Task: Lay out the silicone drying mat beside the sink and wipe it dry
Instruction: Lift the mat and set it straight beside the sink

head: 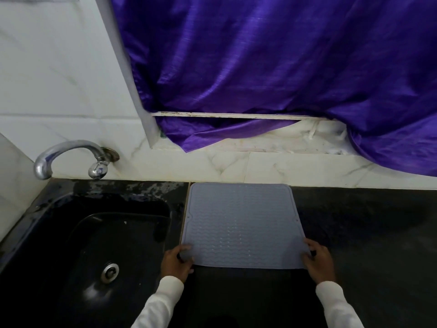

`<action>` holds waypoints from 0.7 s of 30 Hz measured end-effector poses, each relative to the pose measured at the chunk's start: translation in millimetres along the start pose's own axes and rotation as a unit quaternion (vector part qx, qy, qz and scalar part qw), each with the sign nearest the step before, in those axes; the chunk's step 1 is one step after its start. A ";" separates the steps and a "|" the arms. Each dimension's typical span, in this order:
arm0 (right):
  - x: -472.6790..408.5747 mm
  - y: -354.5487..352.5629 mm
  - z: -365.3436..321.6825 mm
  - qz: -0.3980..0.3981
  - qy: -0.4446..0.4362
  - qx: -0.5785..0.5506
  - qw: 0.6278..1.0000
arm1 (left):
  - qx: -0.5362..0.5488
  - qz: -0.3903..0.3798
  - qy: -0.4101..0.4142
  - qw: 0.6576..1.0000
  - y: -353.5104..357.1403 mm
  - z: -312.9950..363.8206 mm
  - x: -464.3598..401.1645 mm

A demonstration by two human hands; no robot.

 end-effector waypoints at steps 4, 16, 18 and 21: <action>9.1 -1.6 5.1 0.032 0.016 -0.041 0.999 | 0.019 0.013 -0.012 1.000 -0.4 -1.7 3.9; 16.8 2.4 2.2 0.077 0.016 -0.057 0.995 | -0.032 0.073 -0.019 0.997 0.8 -12.9 -2.6; 15.5 2.0 4.1 0.059 0.009 -0.040 0.997 | -0.059 0.077 -0.017 0.995 -1.9 -10.5 -1.8; 16.9 1.4 7.0 0.059 0.003 -0.016 0.998 | -0.113 0.046 -0.005 0.992 -4.4 -5.8 2.1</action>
Point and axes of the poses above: each hand's wrist, its own x-axis away from the middle knuckle, its own y-axis out of the palm, z = x × y, the point moved 4 cm from there along -x, towards the middle knuckle, and after that the axes turned 9 degrees about -z, right-handed, at the moved point
